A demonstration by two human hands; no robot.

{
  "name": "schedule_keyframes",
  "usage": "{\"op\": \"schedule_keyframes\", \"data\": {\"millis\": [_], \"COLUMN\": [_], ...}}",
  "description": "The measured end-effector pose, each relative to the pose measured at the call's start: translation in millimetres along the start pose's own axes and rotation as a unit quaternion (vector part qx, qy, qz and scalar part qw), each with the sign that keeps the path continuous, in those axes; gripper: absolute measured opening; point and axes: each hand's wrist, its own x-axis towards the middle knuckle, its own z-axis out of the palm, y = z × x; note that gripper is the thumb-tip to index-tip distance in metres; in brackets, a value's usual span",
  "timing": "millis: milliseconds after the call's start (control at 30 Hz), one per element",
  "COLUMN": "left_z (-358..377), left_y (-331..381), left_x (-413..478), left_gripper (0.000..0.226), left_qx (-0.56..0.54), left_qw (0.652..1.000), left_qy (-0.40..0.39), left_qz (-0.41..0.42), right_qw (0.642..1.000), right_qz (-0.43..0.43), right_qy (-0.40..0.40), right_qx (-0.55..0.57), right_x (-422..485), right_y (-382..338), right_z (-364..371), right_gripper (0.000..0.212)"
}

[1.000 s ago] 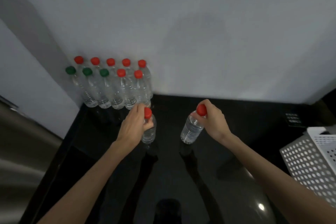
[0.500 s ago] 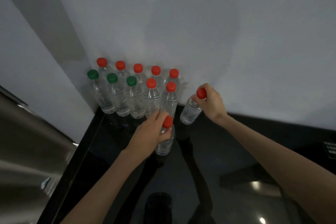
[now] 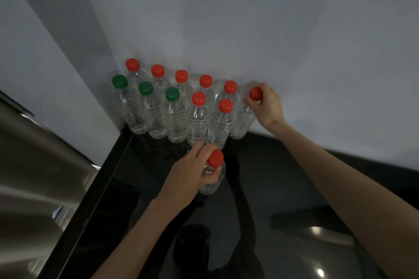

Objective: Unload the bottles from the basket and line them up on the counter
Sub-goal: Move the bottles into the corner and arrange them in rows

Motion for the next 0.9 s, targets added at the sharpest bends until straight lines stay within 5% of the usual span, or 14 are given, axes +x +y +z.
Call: {"op": "schedule_keyframes", "data": {"millis": [233, 367, 467, 533, 600, 700, 900], "left_z": [3, 13, 28, 40, 48, 55, 63], "left_y": [1, -4, -14, -23, -29, -30, -22], "left_x": [-5, -19, -37, -49, -59, -58, -27], "left_gripper": [0.039, 0.037, 0.029, 0.028, 0.031, 0.033, 0.033], "left_qx": [-0.044, -0.139, -0.201, -0.232, -0.284, -0.389, -0.539], "left_qw": [0.998, 0.983, 0.959, 0.939, 0.902, 0.809, 0.664], "left_qy": [0.021, 0.050, 0.067, 0.061, 0.037, 0.024, 0.043], "left_qz": [-0.038, -0.111, -0.190, -0.247, -0.324, -0.439, -0.516], "right_qw": [0.997, 0.996, 0.982, 0.966, 0.952, 0.948, 0.978], "right_qz": [0.007, -0.016, -0.090, -0.135, -0.176, -0.230, -0.143], "right_qy": [-0.022, -0.027, -0.122, -0.212, -0.248, -0.184, -0.149], "right_qx": [0.077, 0.087, 0.111, 0.063, -0.035, -0.122, -0.020], "right_x": [-25, -77, -121, -140, -149, -156, -157], "right_y": [2, -17, -43, -59, -66, -70, -61], "right_z": [-15, -26, -30, -27, -18, -5, -8], "right_gripper": [0.050, 0.035, 0.023, 0.034, 0.046, 0.042, 0.024]}}
